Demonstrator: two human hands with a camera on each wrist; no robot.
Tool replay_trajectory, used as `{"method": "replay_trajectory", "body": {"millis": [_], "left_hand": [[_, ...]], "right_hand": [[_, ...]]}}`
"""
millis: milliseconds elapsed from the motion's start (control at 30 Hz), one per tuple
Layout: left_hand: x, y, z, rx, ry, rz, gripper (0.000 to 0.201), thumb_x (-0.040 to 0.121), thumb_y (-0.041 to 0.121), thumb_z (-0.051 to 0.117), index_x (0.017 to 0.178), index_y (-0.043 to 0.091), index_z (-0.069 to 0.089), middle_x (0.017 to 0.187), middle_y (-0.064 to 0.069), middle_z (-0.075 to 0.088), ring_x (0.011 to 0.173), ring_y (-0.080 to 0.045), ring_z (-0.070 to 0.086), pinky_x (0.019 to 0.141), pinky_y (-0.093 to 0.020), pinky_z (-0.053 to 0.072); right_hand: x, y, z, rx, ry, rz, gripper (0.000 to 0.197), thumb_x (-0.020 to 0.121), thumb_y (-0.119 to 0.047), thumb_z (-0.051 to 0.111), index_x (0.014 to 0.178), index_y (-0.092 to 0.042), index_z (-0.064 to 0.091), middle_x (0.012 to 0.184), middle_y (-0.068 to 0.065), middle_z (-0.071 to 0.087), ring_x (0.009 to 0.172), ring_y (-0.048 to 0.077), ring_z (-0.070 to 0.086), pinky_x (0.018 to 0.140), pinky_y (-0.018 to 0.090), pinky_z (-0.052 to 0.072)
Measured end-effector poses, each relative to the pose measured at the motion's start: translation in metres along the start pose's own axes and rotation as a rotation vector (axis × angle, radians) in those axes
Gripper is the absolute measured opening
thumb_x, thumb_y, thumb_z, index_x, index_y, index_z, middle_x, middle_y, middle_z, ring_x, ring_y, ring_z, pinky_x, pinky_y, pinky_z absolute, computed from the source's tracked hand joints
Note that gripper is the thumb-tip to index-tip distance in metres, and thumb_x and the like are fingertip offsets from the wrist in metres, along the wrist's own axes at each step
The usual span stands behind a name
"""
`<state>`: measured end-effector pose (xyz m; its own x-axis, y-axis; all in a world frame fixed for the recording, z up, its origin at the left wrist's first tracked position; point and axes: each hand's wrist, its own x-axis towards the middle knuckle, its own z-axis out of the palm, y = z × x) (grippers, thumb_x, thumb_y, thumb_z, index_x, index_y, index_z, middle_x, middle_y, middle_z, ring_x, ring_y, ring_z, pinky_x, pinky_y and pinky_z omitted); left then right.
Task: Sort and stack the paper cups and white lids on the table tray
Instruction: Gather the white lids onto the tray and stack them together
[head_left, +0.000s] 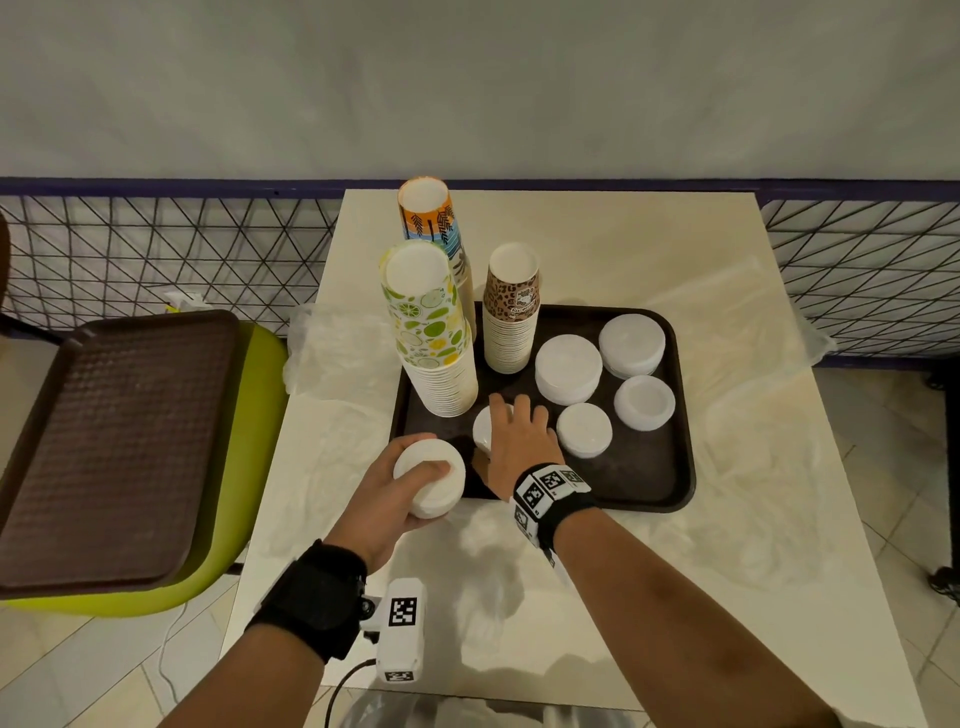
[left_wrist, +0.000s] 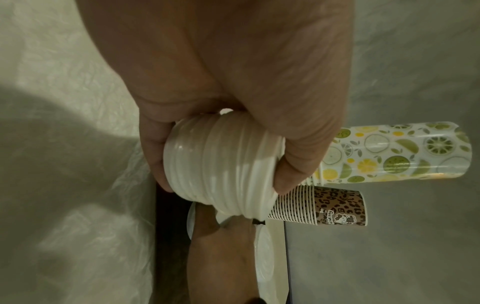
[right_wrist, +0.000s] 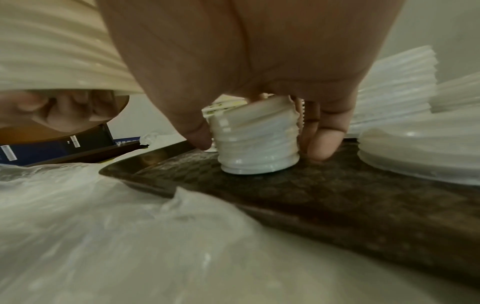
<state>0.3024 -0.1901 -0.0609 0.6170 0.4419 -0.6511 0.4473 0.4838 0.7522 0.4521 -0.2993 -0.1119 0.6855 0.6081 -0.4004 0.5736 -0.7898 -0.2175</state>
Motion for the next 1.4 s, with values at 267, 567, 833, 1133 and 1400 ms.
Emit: {"method": "replay_trajectory", "body": {"millis": [267, 567, 833, 1133, 1400], "left_hand": [[0.004, 0.001, -0.002, -0.027, 0.022, -0.009, 0.033, 0.092, 0.014, 0.071, 0.122, 0.029, 0.067, 0.128, -0.004, 0.062, 0.118, -0.028, 0.061, 0.092, -0.053, 0.06], [0.01, 0.004, -0.006, -0.042, 0.032, -0.002, 0.033, 0.091, 0.016, 0.073, 0.12, 0.031, 0.068, 0.129, -0.006, 0.064, 0.12, -0.03, 0.062, 0.093, -0.054, 0.059], [0.017, 0.004, 0.008, 0.028, -0.02, 0.012, 0.034, 0.091, 0.023, 0.071, 0.123, 0.033, 0.066, 0.129, -0.008, 0.066, 0.12, -0.031, 0.064, 0.091, -0.049, 0.061], [0.024, 0.013, 0.005, 0.158, 0.048, 0.037, 0.06, 0.079, 0.044, 0.057, 0.135, 0.027, 0.05, 0.129, -0.008, 0.06, 0.112, -0.024, 0.062, 0.088, -0.039, 0.057], [0.027, 0.013, -0.003, 0.428, 0.14, 0.183, 0.033, 0.103, 0.026, 0.055, 0.134, 0.016, 0.061, 0.118, 0.0, 0.066, 0.114, -0.022, 0.061, 0.083, -0.022, 0.045]], "right_hand": [[-0.012, 0.006, -0.012, -0.022, 0.079, -0.065, 0.105, 0.08, -0.06, 0.067, 0.159, -0.022, 0.008, 0.15, 0.013, 0.03, 0.134, 0.036, 0.034, 0.106, 0.048, 0.041], [-0.068, 0.007, -0.026, 0.595, 0.251, -0.207, 0.031, 0.094, -0.03, 0.052, 0.121, -0.017, 0.058, 0.117, -0.001, 0.046, 0.095, 0.019, 0.054, 0.084, 0.032, 0.05], [-0.07, -0.025, -0.009, 1.227, -0.185, 0.036, 0.044, 0.098, -0.054, 0.05, 0.133, -0.028, 0.056, 0.119, 0.0, 0.064, 0.096, 0.012, 0.064, 0.077, 0.029, 0.054], [-0.05, -0.035, -0.005, 1.145, -0.123, 0.093, 0.035, 0.099, -0.031, 0.055, 0.129, -0.013, 0.06, 0.111, 0.009, 0.068, 0.097, 0.024, 0.066, 0.085, 0.035, 0.056], [-0.042, -0.052, 0.0, 1.064, -0.097, 0.078, 0.048, 0.092, -0.04, 0.047, 0.131, -0.016, 0.059, 0.119, 0.01, 0.066, 0.108, 0.025, 0.064, 0.098, 0.048, 0.054]]}}
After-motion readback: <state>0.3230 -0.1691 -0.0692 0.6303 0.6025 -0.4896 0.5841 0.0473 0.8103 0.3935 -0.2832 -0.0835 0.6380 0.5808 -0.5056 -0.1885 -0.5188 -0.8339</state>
